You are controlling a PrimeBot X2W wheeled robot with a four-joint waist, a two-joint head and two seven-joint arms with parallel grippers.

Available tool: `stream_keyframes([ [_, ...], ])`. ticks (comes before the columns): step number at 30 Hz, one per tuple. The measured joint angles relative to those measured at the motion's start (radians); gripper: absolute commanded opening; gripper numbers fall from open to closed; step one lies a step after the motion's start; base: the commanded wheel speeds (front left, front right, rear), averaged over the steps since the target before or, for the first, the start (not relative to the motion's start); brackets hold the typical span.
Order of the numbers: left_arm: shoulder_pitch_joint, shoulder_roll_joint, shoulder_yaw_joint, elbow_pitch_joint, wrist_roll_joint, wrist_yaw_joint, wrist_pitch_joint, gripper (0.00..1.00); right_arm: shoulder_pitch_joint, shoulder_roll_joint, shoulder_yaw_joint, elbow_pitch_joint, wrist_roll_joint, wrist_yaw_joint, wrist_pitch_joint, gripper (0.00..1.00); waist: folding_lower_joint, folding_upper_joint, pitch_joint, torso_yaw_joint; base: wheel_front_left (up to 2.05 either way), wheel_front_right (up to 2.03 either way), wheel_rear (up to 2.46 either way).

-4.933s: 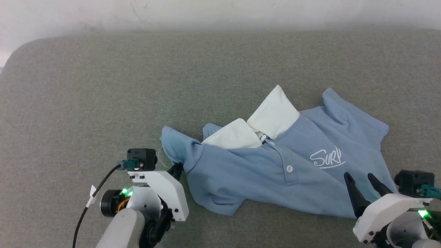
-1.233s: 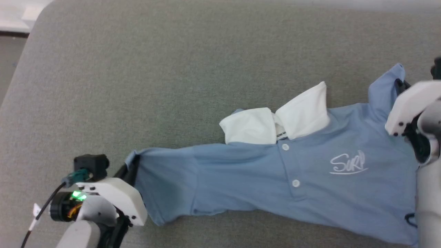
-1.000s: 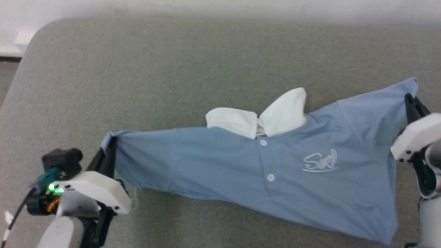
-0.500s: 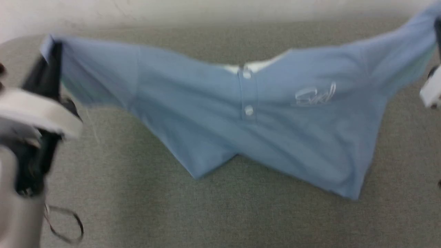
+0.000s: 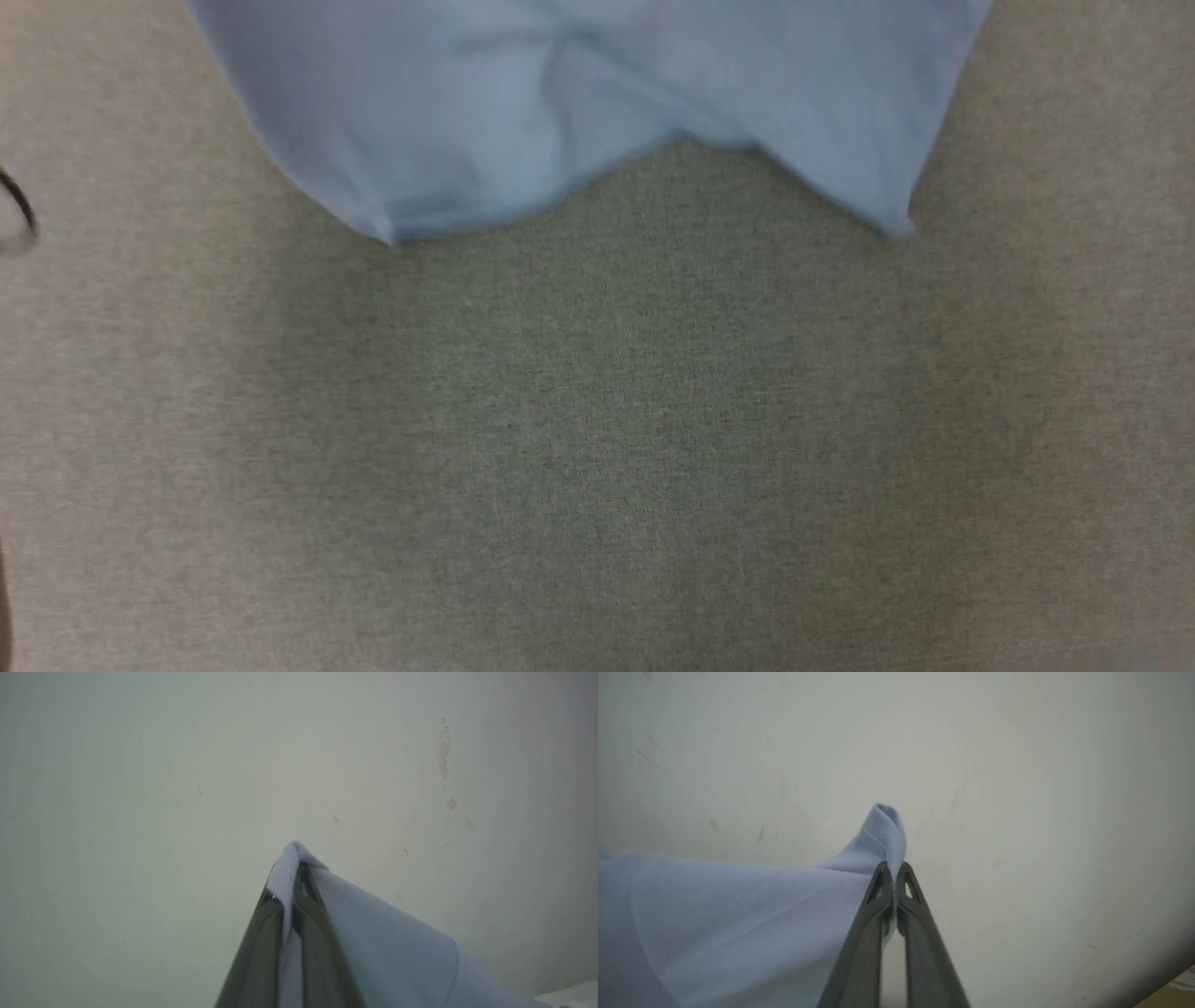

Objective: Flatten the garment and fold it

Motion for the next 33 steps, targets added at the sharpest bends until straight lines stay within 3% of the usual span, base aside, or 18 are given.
stream_keyframes([
  [9,-0.41,-0.022,0.036,0.157,0.013,0.006,-0.199,0.0,-0.325,0.11,-0.132,0.093,-0.173,0.001,-0.197,0.0,-0.0001,0.0,0.136,-0.021,0.0,0.0,0.0],
  [15,-0.464,-0.041,0.033,0.262,0.003,-0.039,-0.27,0.0,-0.406,0.14,-0.175,0.152,-0.23,0.001,-0.306,0.0,-0.0003,0.0,0.182,-0.029,0.0,0.0,0.0],
  [21,-0.301,-0.027,-0.015,0.372,0.008,-0.095,-0.255,0.0,-0.285,0.134,-0.152,0.27,-0.186,0.001,-0.32,0.0,-0.0003,0.0,0.188,-0.008,0.0,0.0,0.0],
  [26,-0.064,0.031,-0.143,0.391,0.091,-0.184,-0.211,0.0,-0.099,0.128,-0.106,0.35,-0.095,0.001,-0.304,0.0,-0.0004,0.0,0.165,0.002,0.0,0.0,0.0],
  [33,0.353,0.013,-0.183,0.28,0.01,-0.186,-0.074,0.0,0.201,0.11,-0.032,0.327,0.064,0.001,-0.189,0.0,-0.0005,0.0,0.082,0.015,0.0,0.0,0.0],
])
